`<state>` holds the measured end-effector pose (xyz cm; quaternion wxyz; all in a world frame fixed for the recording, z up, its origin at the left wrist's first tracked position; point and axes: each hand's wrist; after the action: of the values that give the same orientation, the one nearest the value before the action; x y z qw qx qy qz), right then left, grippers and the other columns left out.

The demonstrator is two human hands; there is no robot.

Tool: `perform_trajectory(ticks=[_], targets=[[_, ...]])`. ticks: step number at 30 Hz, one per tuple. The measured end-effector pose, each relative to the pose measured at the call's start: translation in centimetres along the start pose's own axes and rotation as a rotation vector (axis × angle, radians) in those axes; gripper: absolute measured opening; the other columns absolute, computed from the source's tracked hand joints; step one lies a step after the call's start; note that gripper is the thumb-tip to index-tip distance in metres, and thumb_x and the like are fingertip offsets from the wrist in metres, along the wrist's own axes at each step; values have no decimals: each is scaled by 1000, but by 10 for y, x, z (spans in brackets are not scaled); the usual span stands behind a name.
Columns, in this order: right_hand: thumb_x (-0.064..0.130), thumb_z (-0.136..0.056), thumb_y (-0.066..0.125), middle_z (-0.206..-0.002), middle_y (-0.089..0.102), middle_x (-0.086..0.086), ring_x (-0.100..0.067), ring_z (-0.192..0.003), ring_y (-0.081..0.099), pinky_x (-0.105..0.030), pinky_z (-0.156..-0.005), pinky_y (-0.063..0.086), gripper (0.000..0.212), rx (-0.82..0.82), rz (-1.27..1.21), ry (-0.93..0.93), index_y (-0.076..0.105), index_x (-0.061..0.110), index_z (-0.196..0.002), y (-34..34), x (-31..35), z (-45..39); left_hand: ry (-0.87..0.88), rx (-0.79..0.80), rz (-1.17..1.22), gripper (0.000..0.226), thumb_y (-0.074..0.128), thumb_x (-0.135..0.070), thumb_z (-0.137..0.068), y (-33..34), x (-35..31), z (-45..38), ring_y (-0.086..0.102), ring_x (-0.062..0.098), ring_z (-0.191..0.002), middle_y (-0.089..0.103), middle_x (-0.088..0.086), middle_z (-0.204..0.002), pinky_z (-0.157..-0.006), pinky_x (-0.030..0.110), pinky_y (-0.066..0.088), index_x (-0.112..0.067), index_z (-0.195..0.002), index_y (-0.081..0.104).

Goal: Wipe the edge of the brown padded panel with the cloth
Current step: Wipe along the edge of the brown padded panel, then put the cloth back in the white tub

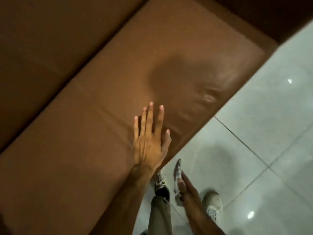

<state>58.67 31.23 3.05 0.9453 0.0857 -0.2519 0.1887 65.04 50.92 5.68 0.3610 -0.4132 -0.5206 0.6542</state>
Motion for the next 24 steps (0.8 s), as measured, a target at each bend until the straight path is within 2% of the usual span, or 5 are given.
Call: perform_trajectory(ticks=[6,9,15,21,24], targets=[[54,-104,49,-158,49,17,-11,-145,47,-40,-121,40,51,242,639,-105,45,46,-154,0,20,93,-896,-153,155,72,29,-47,-114,-56,72,220,15,28,-173,11,9,-187,-141,56,12,-22,-179,9],[55,-104,48,-163,44,19,-10,-151,42,-49,-127,36,51,491,882,-135,41,50,-155,37,-9,155,-1343,-248,153,70,43,-39,-114,-65,62,392,34,36,-166,31,17,-181,-135,64,31,-12,-176,25],[39,-109,48,-146,66,9,4,-118,62,-1,-91,46,47,1008,1215,-198,44,42,-156,96,-144,282,-2072,-298,142,69,37,-42,-112,-22,-71,674,52,47,-152,48,25,-170,-123,68,44,-4,-170,39],[30,-110,47,-160,54,2,-16,-143,56,-1,-100,44,50,1342,1478,-336,40,35,-160,97,-318,309,-2379,-275,201,71,32,-45,-111,92,-179,783,49,44,-154,46,26,-170,-123,66,40,-8,-171,38],[29,-110,46,-166,46,-2,-21,-152,47,-29,-119,46,50,1512,1638,-684,41,26,-160,74,-395,293,-2454,-325,318,76,23,-49,-109,140,-199,798,36,38,-164,36,20,-177,-134,63,27,-13,-175,30]])
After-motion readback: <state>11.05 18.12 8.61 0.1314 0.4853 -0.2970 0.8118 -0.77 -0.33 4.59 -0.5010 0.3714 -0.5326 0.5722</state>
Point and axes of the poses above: each hand's wrist, its own z-axis away from the middle knuckle, its own y-axis out of the palm, x = y × z
